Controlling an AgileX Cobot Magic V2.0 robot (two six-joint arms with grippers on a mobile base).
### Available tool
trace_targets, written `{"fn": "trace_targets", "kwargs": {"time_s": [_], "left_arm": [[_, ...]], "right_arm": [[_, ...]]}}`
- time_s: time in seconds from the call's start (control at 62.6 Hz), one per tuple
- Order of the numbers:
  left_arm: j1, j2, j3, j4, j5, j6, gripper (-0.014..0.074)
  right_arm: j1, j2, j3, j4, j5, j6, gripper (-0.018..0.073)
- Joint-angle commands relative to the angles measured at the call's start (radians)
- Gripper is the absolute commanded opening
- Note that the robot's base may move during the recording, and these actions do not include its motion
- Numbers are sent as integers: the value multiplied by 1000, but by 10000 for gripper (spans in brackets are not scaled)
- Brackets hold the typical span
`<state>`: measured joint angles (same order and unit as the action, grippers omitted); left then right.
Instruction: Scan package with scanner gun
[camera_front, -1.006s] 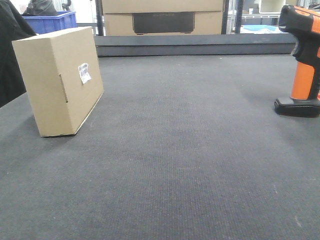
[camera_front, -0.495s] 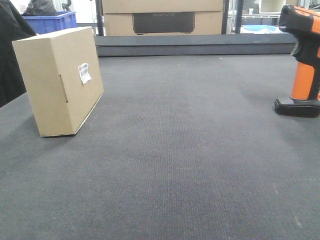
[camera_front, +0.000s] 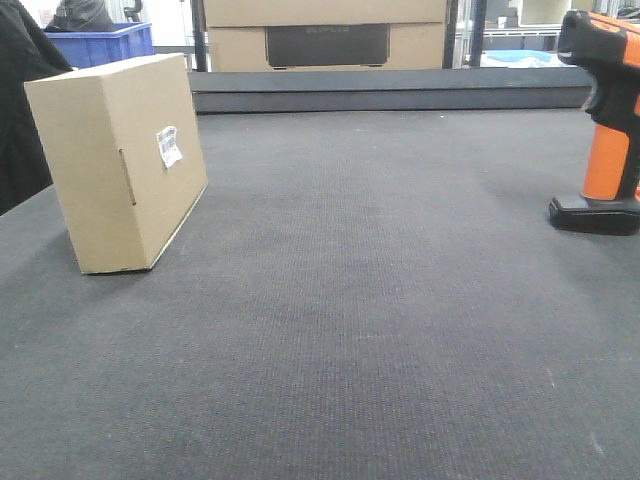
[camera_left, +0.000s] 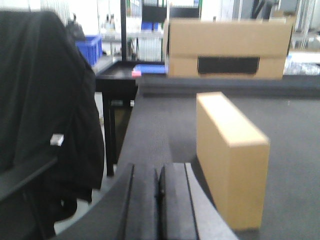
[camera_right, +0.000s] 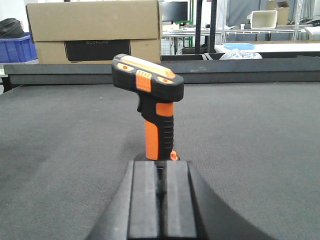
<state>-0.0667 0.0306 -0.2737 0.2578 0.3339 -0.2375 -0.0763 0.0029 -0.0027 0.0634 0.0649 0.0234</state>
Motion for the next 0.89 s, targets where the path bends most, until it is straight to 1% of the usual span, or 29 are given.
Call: {"fn": "trace_targets", "kwargs": {"time_s": [0.0,0.016,0.048,0.08,0.096,0.112,0.176,0.208,0.224,0.271,0.303,0.335,0.367,0.415,0.479,0.575,0.735,0.83,0.878], "left_arm": [[78,-27,65,-230,-94,220,-111],[99,-31,81,-287,-115,262,-111],[126,-31,103,-352,-144,300,-111],[156,-31,130,-396,-166,314,-111],[167,-31,140,-396,-175,314,-111],[173,-31,151,-396,-195,314,-111],[185,-31,178,-340,-249,296,-111],[185,-31,187,-307,-269,260,-111],[181,-31,193,-280,-282,221,-111],[168,-31,210,-223,-305,145,-111],[154,-31,227,-209,-325,127,-111],[143,-31,244,-209,-345,127,-111],[128,-31,274,-209,-390,127,-111],[111,-31,274,-209,-410,129,-111],[97,-31,274,-209,-334,146,-111],[95,-31,274,-258,-319,204,-111],[95,-31,274,-258,-321,204,-111],[95,-31,274,-258,-304,204,-111],[95,-31,274,-243,-295,204,-111]], "right_arm": [[1,-3,3,3,-13,2,-165],[1,-3,3,3,-13,2,-165],[1,-3,3,3,-13,2,-165],[1,-3,3,3,-13,2,-165],[1,-3,3,3,-13,2,-165],[1,-3,3,3,-13,2,-165],[1,-3,3,3,-13,2,-165],[1,-3,3,3,-13,2,-165],[1,-3,3,3,-13,2,-165],[1,-3,3,3,-13,2,-165],[1,-3,3,3,-13,2,-165],[1,-3,3,3,-13,2,-165],[1,-3,3,3,-13,2,-165],[1,-3,3,3,-13,2,-165],[1,-3,3,3,-13,2,-165],[1,-3,3,3,-13,2,-165],[1,-3,3,3,-13,2,-165],[1,-3,3,3,-13,2,-165],[1,-3,3,3,-13,2,-165]]}}
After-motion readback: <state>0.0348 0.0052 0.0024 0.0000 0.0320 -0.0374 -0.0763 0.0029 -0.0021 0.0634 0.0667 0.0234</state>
